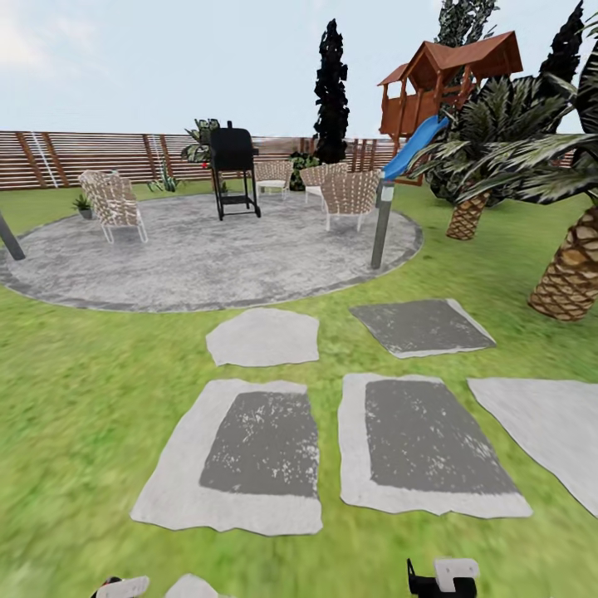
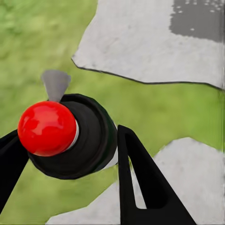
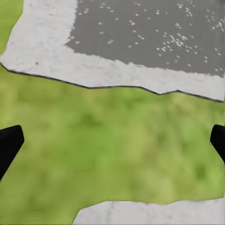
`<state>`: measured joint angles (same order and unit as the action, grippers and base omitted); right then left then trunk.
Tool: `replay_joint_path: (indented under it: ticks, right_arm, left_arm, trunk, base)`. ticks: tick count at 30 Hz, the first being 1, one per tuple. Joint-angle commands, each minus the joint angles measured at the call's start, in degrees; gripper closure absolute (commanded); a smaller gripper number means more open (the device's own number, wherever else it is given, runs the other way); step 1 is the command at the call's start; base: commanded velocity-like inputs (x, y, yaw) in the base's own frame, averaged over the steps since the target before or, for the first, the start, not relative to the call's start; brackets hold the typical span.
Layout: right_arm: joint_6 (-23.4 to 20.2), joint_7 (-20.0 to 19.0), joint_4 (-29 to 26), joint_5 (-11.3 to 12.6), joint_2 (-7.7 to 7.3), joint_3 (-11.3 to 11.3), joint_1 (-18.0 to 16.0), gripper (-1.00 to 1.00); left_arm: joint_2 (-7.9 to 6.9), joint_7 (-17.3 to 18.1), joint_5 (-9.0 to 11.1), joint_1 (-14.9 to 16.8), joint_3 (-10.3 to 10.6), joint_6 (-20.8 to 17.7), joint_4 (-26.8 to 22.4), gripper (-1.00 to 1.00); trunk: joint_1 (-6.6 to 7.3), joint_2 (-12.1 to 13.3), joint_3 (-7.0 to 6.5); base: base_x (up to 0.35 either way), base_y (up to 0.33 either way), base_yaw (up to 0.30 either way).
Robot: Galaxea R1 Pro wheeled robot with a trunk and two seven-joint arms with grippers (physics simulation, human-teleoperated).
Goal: Pick up the pesticide atomizer in the garden and spray insectifuge to fully cover both potted plants in the garden.
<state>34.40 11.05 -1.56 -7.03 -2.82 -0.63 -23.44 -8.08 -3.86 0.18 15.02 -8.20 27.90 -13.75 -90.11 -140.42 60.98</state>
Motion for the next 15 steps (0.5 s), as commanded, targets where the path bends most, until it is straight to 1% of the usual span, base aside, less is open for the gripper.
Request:
replay_joint_path:
  ticks: [1,6,8,11,15]
  right_arm:
    - [0.05,0.46,0.04,-0.61,0.0,-0.07,-0.03,-1.0]
    - [0.05,0.46,0.02,-0.61,0.0,-0.07,-0.03,-1.0]
    - [0.05,0.46,0.0,-0.61,0.0,-0.07,-0.03,-1.0]
    - [0.05,0.46,0.01,-0.61,0.0,-0.07,-0.03,-1.0]
    - [0.05,0.46,-0.01,-0.61,0.0,-0.07,-0.03,-1.0]
  left_arm:
    - [0.0,-0.18,0.0,0.02,0.03,0.21,0.04,1.0]
    - [0.0,-0.18,0.0,0.06,0.03,0.2,0.04,1.0]
    - [0.0,-0.18,0.0,0.04,0.03,0.2,0.04,1.0]
    - [0.0,-0.18,0.0,0.04,0.03,0.22,0.04,1.0]
    - [0.0,-0.18,0.0,0.05,0.03,0.22,0.04,1.0]
  trunk:
    - [-0.02,-0.02,0.05]
    - [-0.02,-0.02,0.05]
    - [-0.02,-0.02,0.05]
    - [-0.02,-0.02,0.05]
    - [-0.02,-0.02,0.05]
  base:
    - [0.337,-0.099,0.0]
    - [0.338,-0.099,0.004]
    - [0.338,-0.099,0.091]
    - [0.338,-0.099,0.211]
    - [0.337,-0.099,0.268]
